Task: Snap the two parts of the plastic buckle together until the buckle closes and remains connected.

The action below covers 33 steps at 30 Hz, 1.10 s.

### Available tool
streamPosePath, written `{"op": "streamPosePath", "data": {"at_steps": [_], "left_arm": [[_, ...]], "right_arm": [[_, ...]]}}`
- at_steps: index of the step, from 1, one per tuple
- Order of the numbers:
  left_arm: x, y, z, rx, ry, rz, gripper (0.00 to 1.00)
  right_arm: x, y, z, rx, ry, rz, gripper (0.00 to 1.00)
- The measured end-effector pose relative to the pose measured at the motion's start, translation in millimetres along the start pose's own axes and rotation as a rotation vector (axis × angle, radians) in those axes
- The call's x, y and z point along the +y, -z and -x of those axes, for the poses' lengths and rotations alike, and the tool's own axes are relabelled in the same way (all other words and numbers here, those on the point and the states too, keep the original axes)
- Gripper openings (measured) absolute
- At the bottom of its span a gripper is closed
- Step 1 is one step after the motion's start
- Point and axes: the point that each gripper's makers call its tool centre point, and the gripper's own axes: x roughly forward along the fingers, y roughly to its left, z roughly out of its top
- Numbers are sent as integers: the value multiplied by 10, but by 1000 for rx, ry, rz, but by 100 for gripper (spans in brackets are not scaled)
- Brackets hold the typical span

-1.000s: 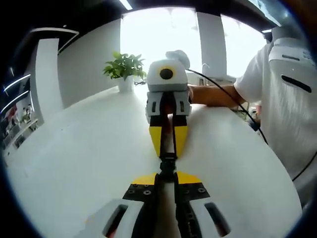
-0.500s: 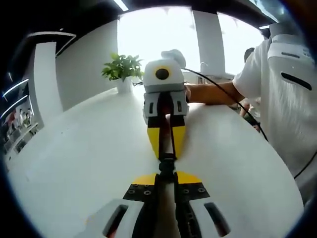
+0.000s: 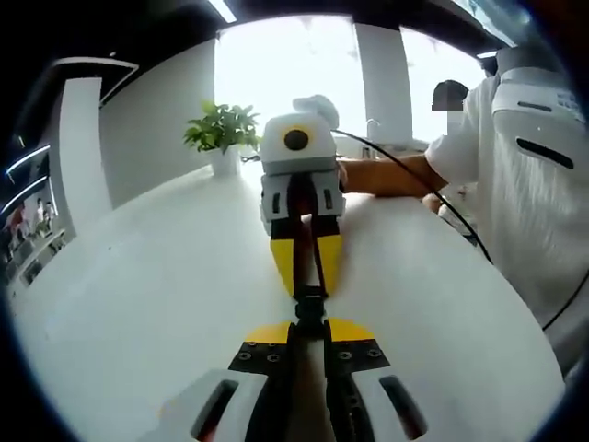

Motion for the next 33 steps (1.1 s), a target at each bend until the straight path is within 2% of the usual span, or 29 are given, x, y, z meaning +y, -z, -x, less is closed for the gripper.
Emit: {"op": "streamPosePath", "data": {"at_steps": [2, 9, 33], "left_arm": [[-20, -26, -49, -12, 3, -15, 9], [-33, -22, -83, 2, 1, -22, 9], [-51, -21, -26, -7, -4, 8, 11]], "right_arm": [[39, -2, -39, -2, -11, 1, 9], [-46, 48, -71, 5, 0, 7, 9], [-26, -6, -50, 5, 30, -5, 11]]}}
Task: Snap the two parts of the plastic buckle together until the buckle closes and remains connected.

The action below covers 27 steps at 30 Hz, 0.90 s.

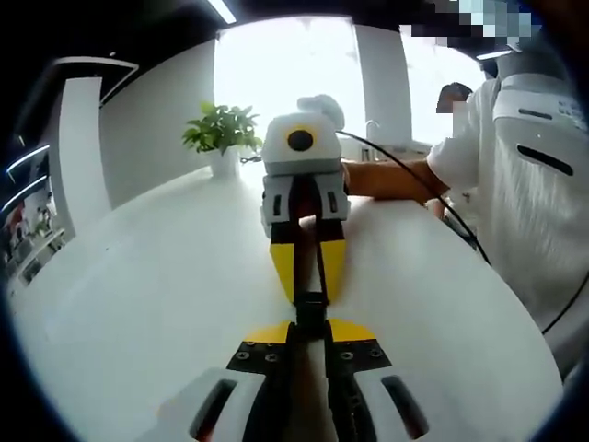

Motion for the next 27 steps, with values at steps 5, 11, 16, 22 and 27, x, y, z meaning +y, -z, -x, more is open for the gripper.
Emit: {"op": "streamPosePath", "data": {"at_steps": [5, 11, 16, 22, 27], "left_arm": [[-3, 2, 12, 4, -3, 4, 11], [-14, 9, 27, 17, -4, 3, 11], [-31, 15, 26, 11, 6, 30, 11], [-46, 18, 36, 29, 6, 18, 11], [-53, 27, 46, 39, 10, 24, 11]], "right_arm": [[4, -7, 4, -3, 10, -10, 11], [39, -20, -1, 9, 25, -15, 11], [62, -19, 7, 10, 31, -32, 11], [97, -24, -2, 27, 33, -40, 11], [111, -26, -11, 27, 42, -49, 11]]}}
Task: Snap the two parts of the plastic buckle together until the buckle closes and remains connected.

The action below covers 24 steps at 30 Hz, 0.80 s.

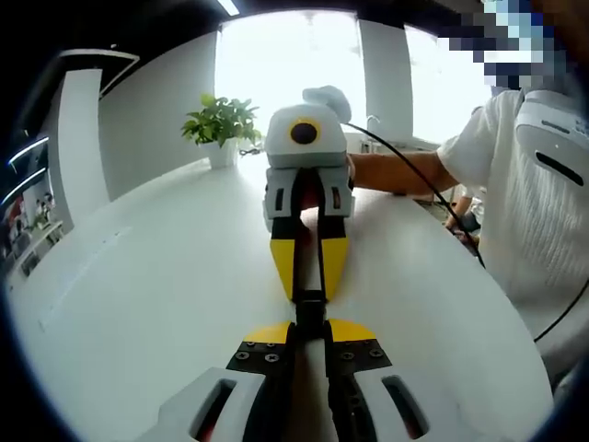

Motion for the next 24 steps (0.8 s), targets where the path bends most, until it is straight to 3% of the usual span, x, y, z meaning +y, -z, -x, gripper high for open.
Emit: {"op": "streamPosePath", "data": {"at_steps": [4, 7, 11, 14, 16, 18, 20, 24], "left_arm": [[-5, 5, 6, 6, 3, -5, 11], [-8, 14, 15, 8, 6, -7, 11], [-5, 19, 18, 11, 12, -10, 11], [-6, 18, 15, 19, 14, -13, 11], [-10, 15, 13, 27, 12, -17, 11], [-11, 10, 9, 38, 9, -22, 11], [-12, 4, 5, 53, 8, -29, 11], [-2, 0, 0, 82, 4, -44, 11]], "right_arm": [[-7, 1, 3, -10, 8, -27, 13], [-19, 4, 44, -16, 34, -49, 19], [-9, -109, 135, -59, 75, -70, 21], [-37, -111, 204, -39, 145, -143, 28], [-79, -94, 272, -17, 228, -179, 31], [-107, -77, 346, 4, 326, -162, 30], [-62, -66, 384, 14, 375, -168, 29], [-1, 1, 438, -3, 483, -264, 30]]}}
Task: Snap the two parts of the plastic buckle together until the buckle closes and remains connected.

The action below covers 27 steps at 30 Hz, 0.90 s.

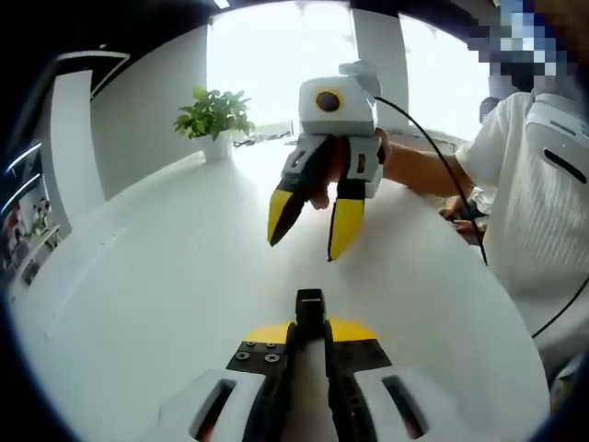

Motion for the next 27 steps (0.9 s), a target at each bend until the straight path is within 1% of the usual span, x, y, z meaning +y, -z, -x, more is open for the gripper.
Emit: {"op": "streamPosePath", "data": {"at_steps": [2, 3, 4, 5, 6, 7, 8, 9, 10, 11, 12, 13, 15, 16, 17, 18, 20, 22, 23, 25, 27], "left_arm": [[11, -3, -5, 13, -3, -9, 11], [19, -2, -7, 16, -3, -8, 11], [25, 0, -8, 19, -4, -8, 11], [31, 1, -9, 21, -6, -8, 11], [35, 1, -11, 23, -6, -7, 11], [36, 1, -13, 24, -5, -6, 11], [42, -1, -16, 26, -5, -5, 11], [47, -2, -18, 28, -4, -4, 11], [50, -3, -20, 30, -3, -6, 11], [56, -6, -22, 33, -4, -8, 11], [65, -12, -25, 37, -7, -10, 11], [71, -15, -26, 42, -8, -13, 11], [87, -19, -28, 50, -8, -17, 11], [102, -19, -29, 52, -9, -17, 11], [112, -17, -28, 53, 2, -15, 11], [130, -18, -30, 53, 2, -14, 11], [167, -19, -25, 54, -2, -11, 11], [203, -14, -17, 59, -2, -9, 11], [223, -10, -15, 60, -2, -6, 11], [259, -12, -24, 53, 4, 2, 11], [298, -25, -41, 46, 5, 5, 11]], "right_arm": [[49, -4, 37, -28, 21, -50, 30], [36, 16, 55, -29, 47, -84, 30], [67, 27, 65, -29, 44, -68, 30], [80, 31, 75, -36, 52, -72, 31], [72, 38, 87, -43, 80, -94, 31], [51, 64, 104, -37, 112, -110, 31], [73, 59, 113, -45, 113, -105, 31], [67, 61, 130, -53, 133, -119, 31], [61, 85, 147, -46, 154, -128, 31], [74, 87, 159, -54, 163, -128, 31], [63, 94, 176, -64, 189, -150, 31], [73, 109, 186, -65, 198, -156, 30], [118, 120, 200, -86, 201, -169, 29], [161, 103, 194, -108, 179, -182, 28], [199, 95, 194, -128, 165, -220, 29], [204, 103, 201, -130, 165, -235, 29], [224, 130, 213, -129, 168, -234, 29], [201, 169, 233, -134, 196, -248, 29], [199, 171, 239, -134, 198, -247, 29], [189, 114, 283, -160, 209, -234, 28], [159, 119, 297, -155, 226, -242, 28]]}}
